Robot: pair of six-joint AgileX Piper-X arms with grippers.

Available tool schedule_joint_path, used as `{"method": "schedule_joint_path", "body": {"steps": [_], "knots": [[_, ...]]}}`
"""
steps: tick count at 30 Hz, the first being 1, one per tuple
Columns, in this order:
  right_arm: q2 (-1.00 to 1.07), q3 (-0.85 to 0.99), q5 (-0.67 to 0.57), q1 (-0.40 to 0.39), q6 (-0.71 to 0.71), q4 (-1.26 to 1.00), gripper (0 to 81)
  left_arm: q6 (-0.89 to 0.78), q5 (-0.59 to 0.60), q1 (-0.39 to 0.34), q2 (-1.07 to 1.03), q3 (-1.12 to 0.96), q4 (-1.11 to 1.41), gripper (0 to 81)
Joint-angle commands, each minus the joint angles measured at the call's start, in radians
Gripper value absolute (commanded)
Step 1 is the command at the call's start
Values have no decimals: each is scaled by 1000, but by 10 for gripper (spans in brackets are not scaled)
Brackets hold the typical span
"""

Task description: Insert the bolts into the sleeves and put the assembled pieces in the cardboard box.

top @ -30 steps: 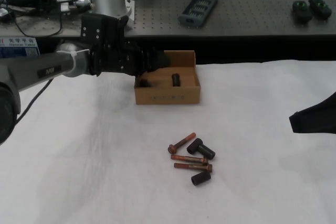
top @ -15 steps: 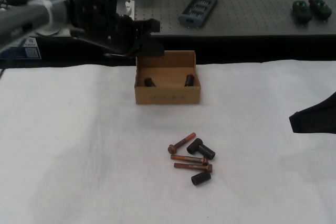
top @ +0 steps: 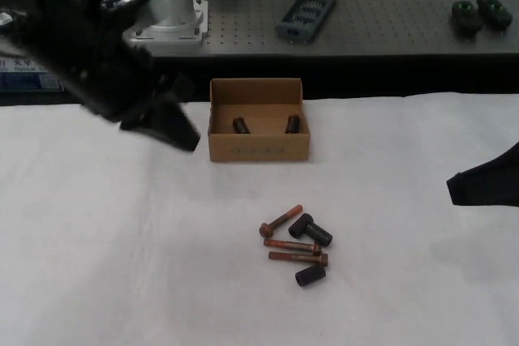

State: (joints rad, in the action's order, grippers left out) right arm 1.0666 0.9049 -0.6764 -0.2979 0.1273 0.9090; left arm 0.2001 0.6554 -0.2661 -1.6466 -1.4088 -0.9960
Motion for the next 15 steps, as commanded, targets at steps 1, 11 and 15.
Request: {"method": "schedule_joint_path", "body": {"steps": [1, 11, 15], "knots": [[-6, 2, -6, 8, 9, 2, 29, -22, 2, 2, 98, 93, 26, 7], [-6, 2, -6, 8, 9, 8, 29, -182, 2, 2, 580, 543, 165, 7], [-6, 2, -6, 8, 9, 8, 29, -213, -34, 2, 703, 609, 202, 7]]}}
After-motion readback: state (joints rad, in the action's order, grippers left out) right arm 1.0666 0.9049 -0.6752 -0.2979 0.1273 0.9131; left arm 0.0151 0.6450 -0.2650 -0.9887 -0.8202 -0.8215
